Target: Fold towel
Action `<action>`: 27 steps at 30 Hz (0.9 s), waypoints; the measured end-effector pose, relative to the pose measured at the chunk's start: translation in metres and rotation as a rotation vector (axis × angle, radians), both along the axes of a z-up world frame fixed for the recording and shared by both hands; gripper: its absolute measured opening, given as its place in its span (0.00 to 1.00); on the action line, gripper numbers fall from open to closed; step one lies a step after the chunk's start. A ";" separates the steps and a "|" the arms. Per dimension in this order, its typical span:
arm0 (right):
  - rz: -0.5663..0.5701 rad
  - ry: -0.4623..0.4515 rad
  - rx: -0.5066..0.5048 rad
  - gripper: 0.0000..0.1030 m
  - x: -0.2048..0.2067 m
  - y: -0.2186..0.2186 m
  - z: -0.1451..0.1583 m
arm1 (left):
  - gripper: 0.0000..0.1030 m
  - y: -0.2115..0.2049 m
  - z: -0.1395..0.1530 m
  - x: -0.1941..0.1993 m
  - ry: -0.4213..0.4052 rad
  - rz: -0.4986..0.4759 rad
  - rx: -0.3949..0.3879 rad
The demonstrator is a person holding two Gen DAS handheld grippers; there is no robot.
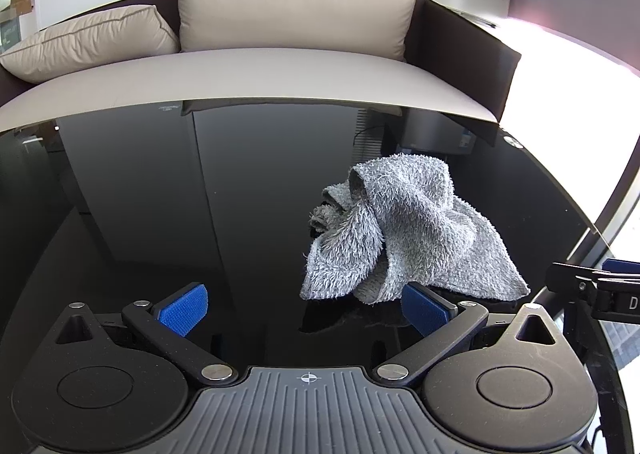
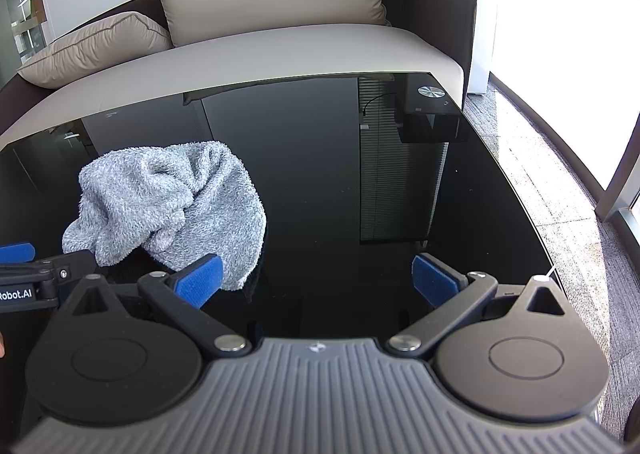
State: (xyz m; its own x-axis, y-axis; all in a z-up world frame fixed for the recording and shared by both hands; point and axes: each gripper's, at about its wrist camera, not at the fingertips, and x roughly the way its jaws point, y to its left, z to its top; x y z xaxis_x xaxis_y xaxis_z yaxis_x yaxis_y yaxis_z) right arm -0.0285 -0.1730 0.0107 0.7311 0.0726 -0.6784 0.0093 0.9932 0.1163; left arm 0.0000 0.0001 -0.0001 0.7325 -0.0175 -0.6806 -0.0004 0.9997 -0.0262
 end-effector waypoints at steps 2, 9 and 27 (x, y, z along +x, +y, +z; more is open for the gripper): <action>0.000 -0.001 0.001 1.00 0.000 0.000 0.000 | 0.99 0.000 0.000 0.000 -0.001 0.001 0.002; 0.001 -0.003 0.003 1.00 -0.001 -0.001 0.000 | 0.99 0.000 0.001 -0.001 -0.004 0.001 0.010; 0.002 -0.005 0.002 1.00 0.000 -0.001 0.002 | 0.99 0.012 0.006 -0.006 -0.001 -0.010 0.002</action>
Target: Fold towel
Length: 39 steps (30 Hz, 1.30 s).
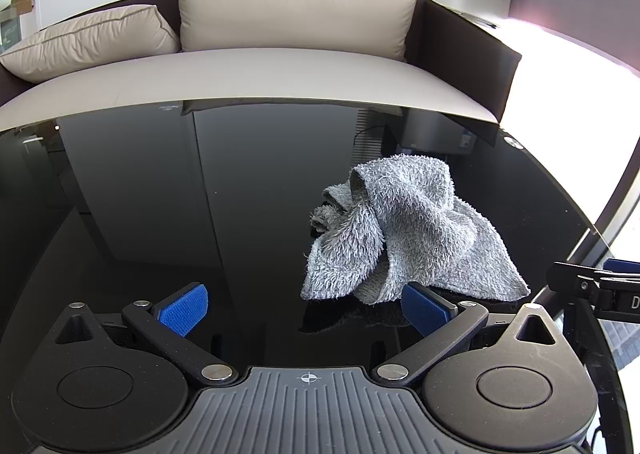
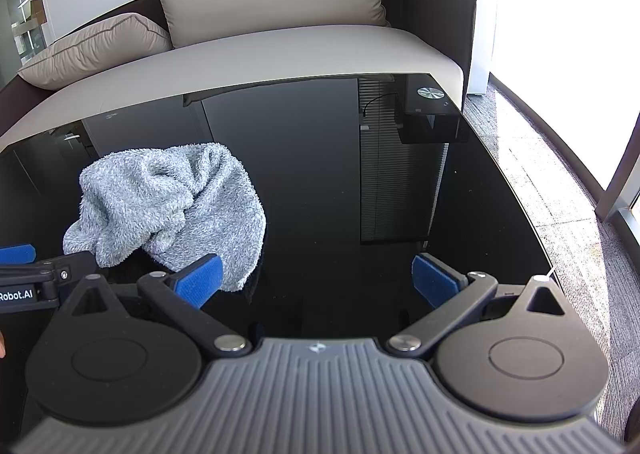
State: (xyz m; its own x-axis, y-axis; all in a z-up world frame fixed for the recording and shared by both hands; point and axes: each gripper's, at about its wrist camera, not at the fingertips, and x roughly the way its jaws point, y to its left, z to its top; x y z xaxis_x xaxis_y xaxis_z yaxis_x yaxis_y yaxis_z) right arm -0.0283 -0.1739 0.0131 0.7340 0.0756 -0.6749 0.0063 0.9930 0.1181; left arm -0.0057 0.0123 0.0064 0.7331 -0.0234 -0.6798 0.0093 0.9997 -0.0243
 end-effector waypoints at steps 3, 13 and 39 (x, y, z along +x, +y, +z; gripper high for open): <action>-0.001 -0.002 0.001 1.00 0.000 0.001 -0.001 | 0.99 0.001 0.002 -0.001 -0.001 -0.001 0.001; 0.000 0.001 0.003 1.00 0.001 0.000 -0.001 | 0.99 0.003 0.001 0.000 0.004 -0.004 0.003; 0.000 0.000 0.007 1.00 0.001 0.000 -0.001 | 0.99 -0.008 -0.007 0.007 0.004 0.008 0.008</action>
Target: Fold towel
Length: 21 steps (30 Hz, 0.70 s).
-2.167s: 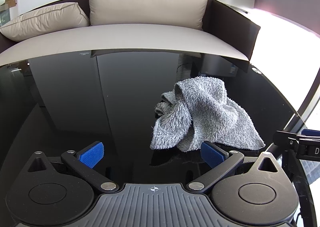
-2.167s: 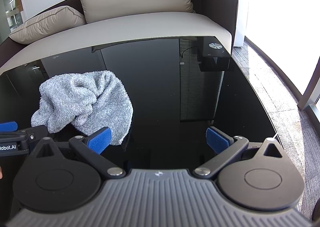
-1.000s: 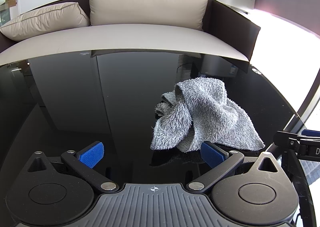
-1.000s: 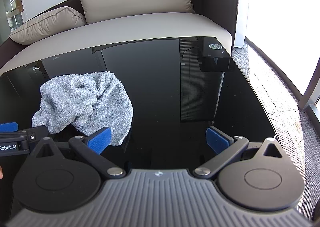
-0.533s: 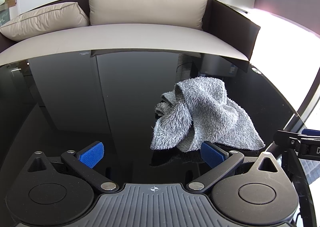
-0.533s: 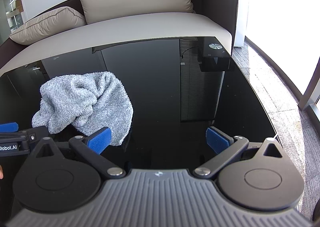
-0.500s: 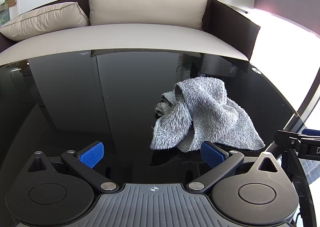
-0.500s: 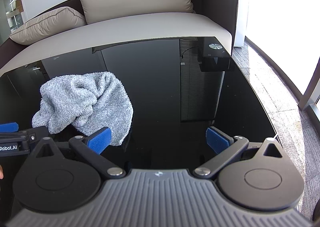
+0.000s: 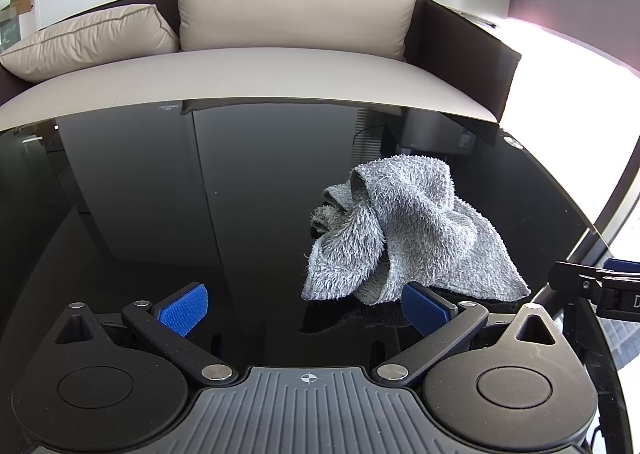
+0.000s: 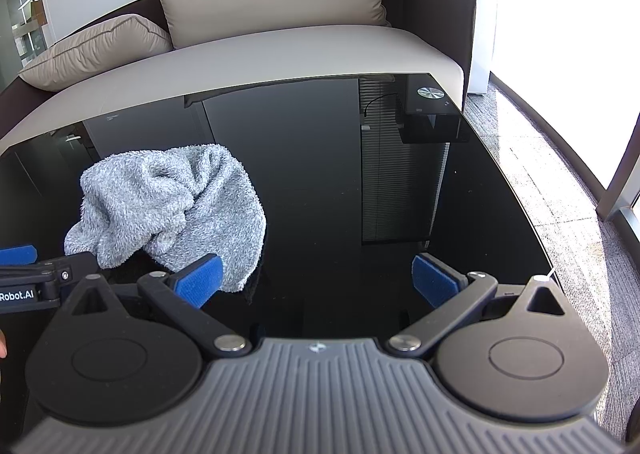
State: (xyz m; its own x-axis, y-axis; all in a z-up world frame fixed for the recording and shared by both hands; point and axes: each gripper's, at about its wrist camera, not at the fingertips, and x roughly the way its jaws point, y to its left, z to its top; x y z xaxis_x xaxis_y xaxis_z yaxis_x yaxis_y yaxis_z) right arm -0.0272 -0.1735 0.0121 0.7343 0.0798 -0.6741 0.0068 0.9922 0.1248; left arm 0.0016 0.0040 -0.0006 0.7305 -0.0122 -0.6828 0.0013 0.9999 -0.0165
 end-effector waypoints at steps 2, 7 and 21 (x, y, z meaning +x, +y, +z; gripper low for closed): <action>0.001 0.000 0.000 1.00 0.000 0.000 0.000 | 0.99 -0.001 0.000 0.001 0.003 -0.006 0.005; -0.001 0.001 0.002 1.00 0.000 -0.002 0.000 | 0.99 -0.002 0.001 0.004 -0.005 -0.032 0.001; 0.021 0.012 0.006 1.00 0.008 -0.001 -0.001 | 0.99 -0.007 -0.008 0.021 0.009 -0.068 -0.007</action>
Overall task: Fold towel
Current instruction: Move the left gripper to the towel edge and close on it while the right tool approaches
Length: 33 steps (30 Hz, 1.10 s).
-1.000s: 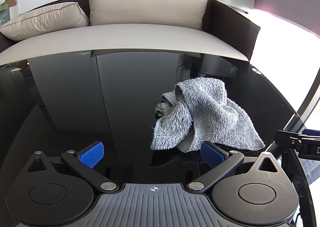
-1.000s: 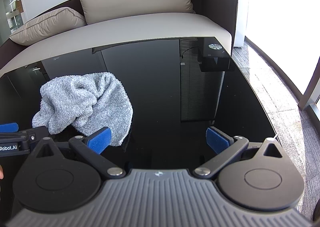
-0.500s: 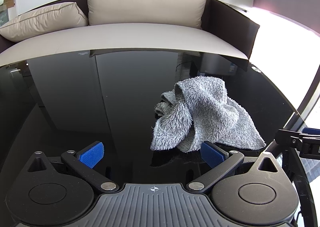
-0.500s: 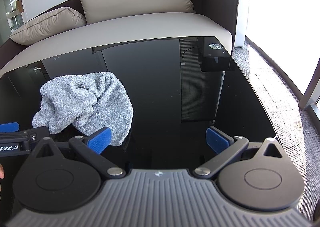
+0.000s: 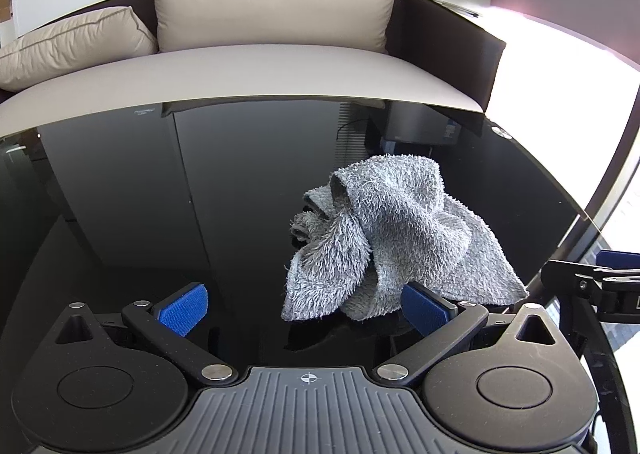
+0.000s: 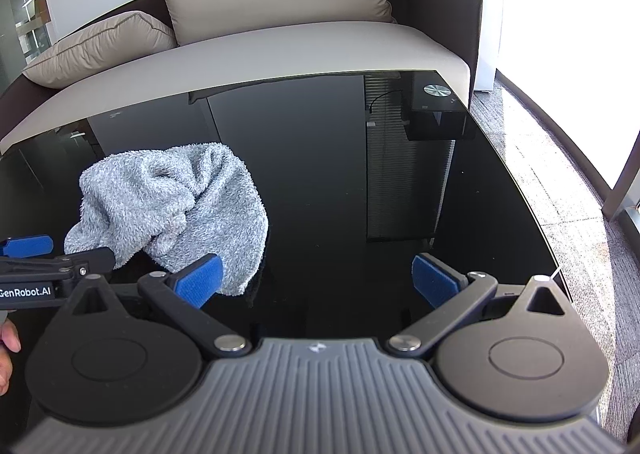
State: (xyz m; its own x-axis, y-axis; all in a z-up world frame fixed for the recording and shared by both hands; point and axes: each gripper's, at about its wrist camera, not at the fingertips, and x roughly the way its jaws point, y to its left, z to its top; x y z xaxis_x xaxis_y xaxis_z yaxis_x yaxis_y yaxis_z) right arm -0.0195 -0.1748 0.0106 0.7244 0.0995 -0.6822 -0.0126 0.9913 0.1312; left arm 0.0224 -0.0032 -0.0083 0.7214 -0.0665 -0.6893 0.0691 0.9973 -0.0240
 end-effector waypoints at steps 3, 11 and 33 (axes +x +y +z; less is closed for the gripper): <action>0.023 0.004 -0.001 1.00 0.004 0.003 -0.002 | 0.99 0.001 -0.002 0.002 -0.001 -0.009 -0.015; 0.078 0.006 -0.004 1.00 0.015 0.011 -0.007 | 0.94 0.000 -0.005 0.009 -0.009 -0.021 -0.018; 0.130 0.018 -0.058 1.00 0.039 0.028 -0.025 | 0.72 0.007 -0.007 0.021 -0.004 -0.064 -0.028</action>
